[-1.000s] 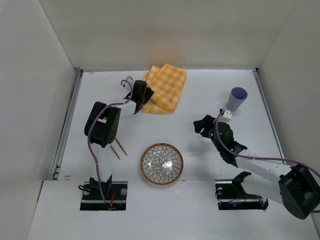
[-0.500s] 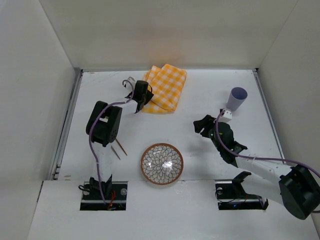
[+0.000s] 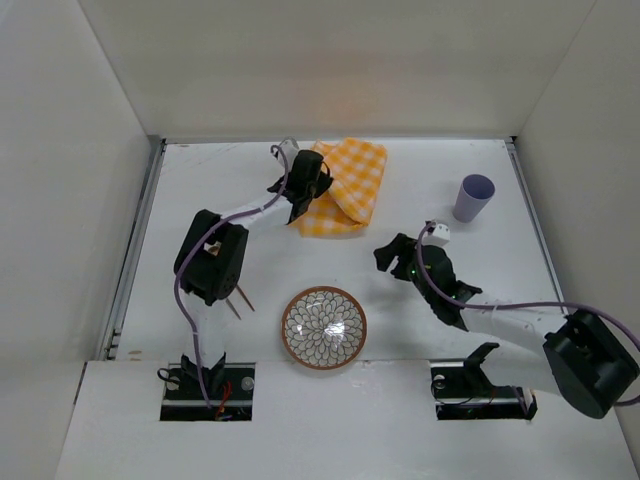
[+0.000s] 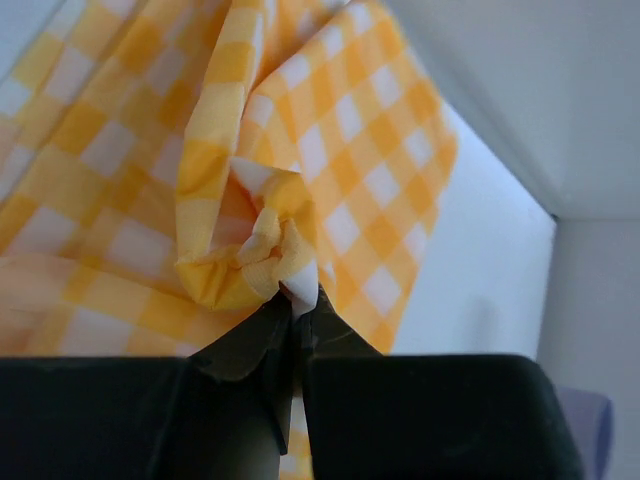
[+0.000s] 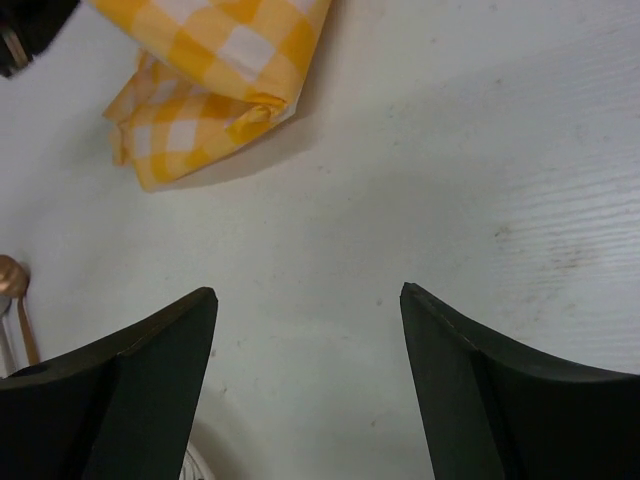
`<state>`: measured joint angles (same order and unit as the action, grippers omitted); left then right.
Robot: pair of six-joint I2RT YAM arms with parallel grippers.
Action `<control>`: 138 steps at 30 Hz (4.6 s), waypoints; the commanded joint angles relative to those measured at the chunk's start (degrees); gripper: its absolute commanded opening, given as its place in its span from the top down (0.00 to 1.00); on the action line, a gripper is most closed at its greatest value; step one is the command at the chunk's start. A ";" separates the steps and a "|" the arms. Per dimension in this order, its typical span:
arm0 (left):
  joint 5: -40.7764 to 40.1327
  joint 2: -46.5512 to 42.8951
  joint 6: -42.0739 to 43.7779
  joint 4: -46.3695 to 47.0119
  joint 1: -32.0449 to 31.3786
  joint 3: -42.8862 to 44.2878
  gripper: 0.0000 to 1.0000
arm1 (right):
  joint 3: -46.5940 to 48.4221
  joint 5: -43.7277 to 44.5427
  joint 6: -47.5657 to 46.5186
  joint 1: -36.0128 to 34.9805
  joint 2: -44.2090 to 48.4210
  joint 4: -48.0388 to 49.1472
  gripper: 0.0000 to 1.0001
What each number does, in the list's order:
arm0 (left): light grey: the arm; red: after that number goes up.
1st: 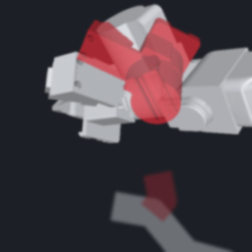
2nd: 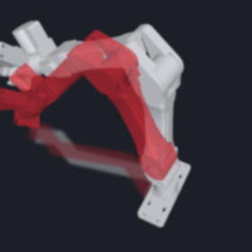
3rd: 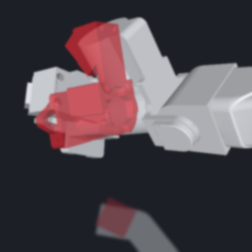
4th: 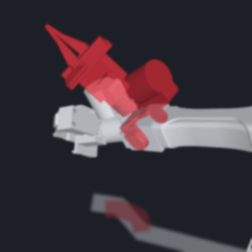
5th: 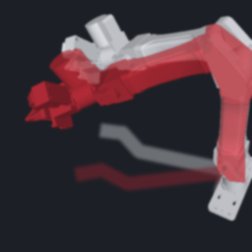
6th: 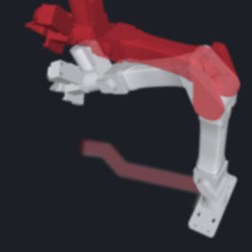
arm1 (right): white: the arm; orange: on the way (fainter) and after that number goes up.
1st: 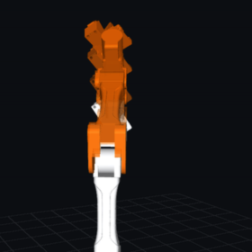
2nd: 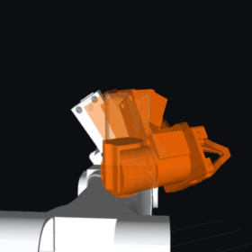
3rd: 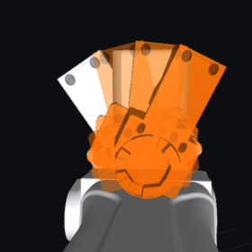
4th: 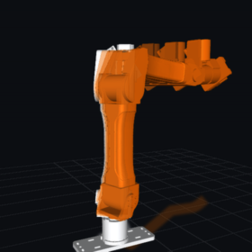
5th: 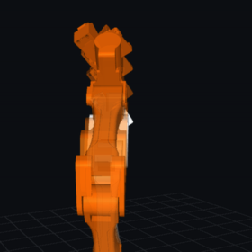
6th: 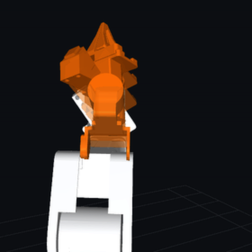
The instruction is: Set the dinner table for one person
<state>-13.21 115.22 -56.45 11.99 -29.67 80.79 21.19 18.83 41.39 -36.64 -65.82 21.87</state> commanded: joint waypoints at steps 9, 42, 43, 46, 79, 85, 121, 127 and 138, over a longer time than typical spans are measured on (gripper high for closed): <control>-2.78 -8.17 0.02 0.14 -2.80 3.76 0.99 | 13.69 1.65 10.80 -3.65 -19.14 10.38 0.15; 6.62 -18.18 -9.38 8.40 2.47 -8.46 0.99 | 45.08 13.69 29.19 -14.29 -49.93 -3.68 0.32; 6.71 -18.62 -9.82 8.49 2.47 -8.81 0.99 | 44.64 13.25 29.02 -14.29 -49.49 -3.33 0.32; 7.67 -20.29 -12.01 9.45 1.42 -10.48 0.99 | 42.27 13.60 28.93 -14.29 -47.65 -2.53 0.31; 5.74 -26.71 -13.52 10.60 -1.58 -12.77 0.99 | 49.30 13.07 25.50 -15.52 -51.25 -6.05 0.48; 6.44 -28.38 -13.34 10.78 0.53 -13.73 0.99 | 44.56 17.20 24.54 -14.99 -47.13 -6.22 0.75; 10.57 -48.86 -22.48 37.23 19.51 -70.68 0.97 | 16.96 20.91 -38.25 -21.06 -6.35 -4.98 0.37; 13.39 -52.90 -22.22 36.53 21.37 -73.93 0.95 | 15.73 19.58 -13.48 -14.21 1.04 -20.44 0.22; 13.30 -49.13 -20.11 38.02 20.05 -73.50 0.92 | 3.15 -2.12 10.12 2.31 6.77 -26.97 0.14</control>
<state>-0.62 65.06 -77.36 45.08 -8.80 6.55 23.16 24.75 46.11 -36.69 -58.15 -5.04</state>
